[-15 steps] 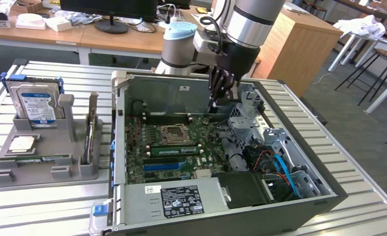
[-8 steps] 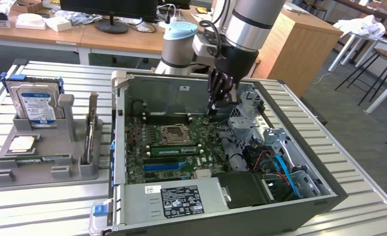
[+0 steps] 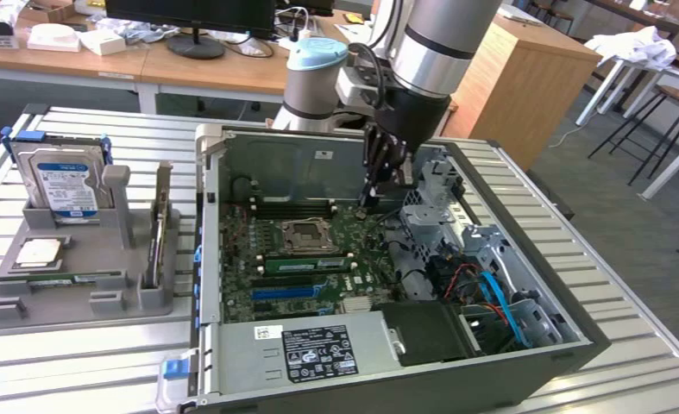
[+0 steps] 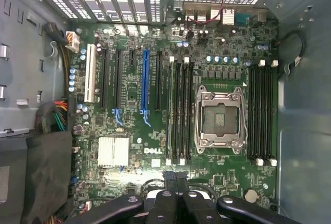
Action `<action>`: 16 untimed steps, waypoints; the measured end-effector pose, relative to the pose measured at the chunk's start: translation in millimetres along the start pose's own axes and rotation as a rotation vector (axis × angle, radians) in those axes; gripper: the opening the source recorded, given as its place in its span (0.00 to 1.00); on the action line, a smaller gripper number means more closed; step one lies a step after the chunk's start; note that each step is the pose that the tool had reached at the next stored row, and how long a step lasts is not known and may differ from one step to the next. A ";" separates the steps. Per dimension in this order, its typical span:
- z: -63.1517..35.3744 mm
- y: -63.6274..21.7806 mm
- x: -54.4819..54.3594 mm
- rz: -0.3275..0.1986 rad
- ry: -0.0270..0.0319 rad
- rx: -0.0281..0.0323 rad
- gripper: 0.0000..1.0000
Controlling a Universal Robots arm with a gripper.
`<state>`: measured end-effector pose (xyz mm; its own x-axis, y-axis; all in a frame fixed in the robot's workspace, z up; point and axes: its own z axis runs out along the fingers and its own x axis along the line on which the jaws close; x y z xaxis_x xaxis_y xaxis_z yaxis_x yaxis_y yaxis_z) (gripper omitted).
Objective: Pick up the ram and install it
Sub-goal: 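Press down the ram until it locks into place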
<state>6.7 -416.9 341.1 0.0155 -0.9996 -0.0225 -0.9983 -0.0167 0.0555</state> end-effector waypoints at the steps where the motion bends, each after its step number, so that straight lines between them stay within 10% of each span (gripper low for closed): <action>1: 0.6 0.0 0.0 0.000 0.0000 0.0000 0.10; 16: 12.8 -0.7 0.3 0.000 0.0001 0.0000 0.10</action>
<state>6.7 -416.9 328.3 0.0155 -0.9996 -0.0224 -0.9983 -0.0167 0.0555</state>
